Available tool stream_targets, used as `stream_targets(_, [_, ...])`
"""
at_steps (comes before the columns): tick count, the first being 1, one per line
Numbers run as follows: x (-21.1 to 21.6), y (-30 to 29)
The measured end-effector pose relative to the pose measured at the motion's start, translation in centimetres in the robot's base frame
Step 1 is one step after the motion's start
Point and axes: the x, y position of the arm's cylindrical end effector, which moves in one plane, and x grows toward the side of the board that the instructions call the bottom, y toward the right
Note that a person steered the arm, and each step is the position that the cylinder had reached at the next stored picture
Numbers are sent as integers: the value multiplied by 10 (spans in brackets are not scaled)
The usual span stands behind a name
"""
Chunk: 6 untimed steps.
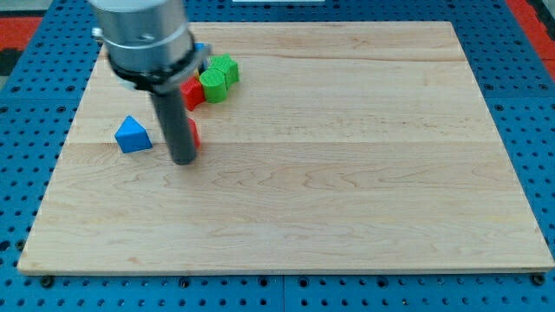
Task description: Slightly move the blue triangle to the left side of the red circle
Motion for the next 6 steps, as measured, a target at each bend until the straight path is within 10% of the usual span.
stream_targets(3, [26, -56])
stream_targets(5, [-64, -109])
stream_targets(6, [-10, -110])
